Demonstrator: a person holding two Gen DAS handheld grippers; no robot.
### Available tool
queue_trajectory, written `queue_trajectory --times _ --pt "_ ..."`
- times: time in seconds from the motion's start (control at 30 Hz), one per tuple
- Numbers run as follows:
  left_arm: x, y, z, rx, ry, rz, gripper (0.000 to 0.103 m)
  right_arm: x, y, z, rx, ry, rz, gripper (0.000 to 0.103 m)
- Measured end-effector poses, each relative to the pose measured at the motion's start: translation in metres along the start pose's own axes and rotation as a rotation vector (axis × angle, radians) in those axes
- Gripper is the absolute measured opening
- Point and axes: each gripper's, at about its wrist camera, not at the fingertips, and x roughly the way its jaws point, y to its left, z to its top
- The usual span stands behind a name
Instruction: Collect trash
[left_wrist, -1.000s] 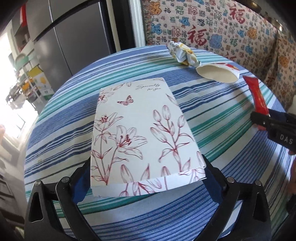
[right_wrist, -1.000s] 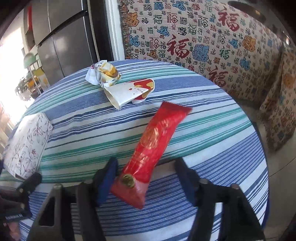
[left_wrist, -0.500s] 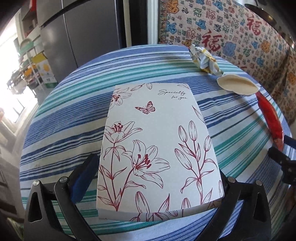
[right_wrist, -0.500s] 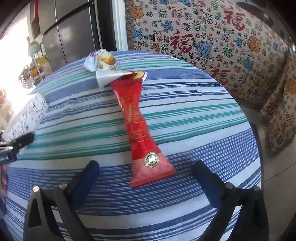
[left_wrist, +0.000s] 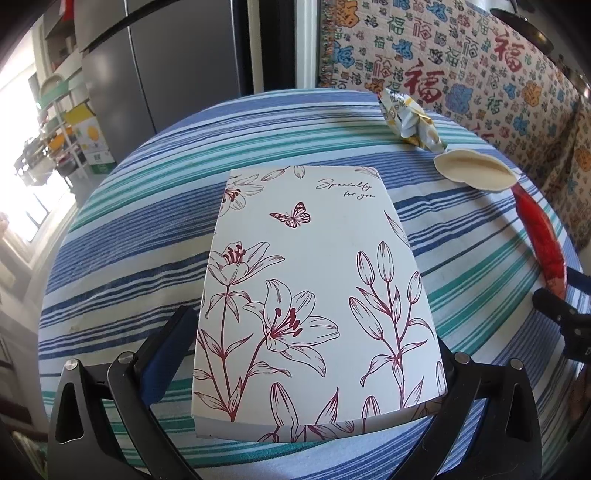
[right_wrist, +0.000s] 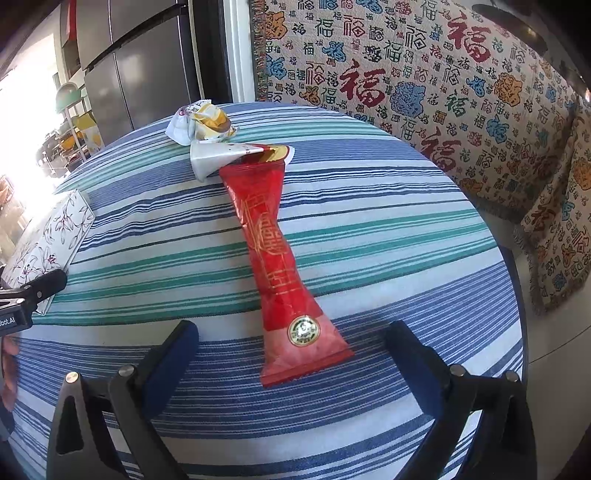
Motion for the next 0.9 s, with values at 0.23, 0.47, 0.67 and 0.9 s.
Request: queue_trajectory --times 0.23,0.47,0.67,0.9 --pt "-0.004 0.002 0.004 0.017 -0.004 -0.022 0.102 0.018 0.002 0.026 -0.036 0.044 0.026 0.101" --pt "-0.010 -0.007 0.005 0.074 -0.051 -0.053 0.086 -0.001 -0.011 0.030 0.026 0.046 0.101 0.018" --pt "-0.050 -0.037 0.002 0.140 -0.148 -0.095 0.085 -0.038 -0.023 0.016 0.042 0.012 0.112 0.018" --pt "-0.095 -0.129 -0.001 0.243 -0.152 -0.305 0.085 -0.093 -0.076 -0.017 0.073 -0.020 0.049 0.018"
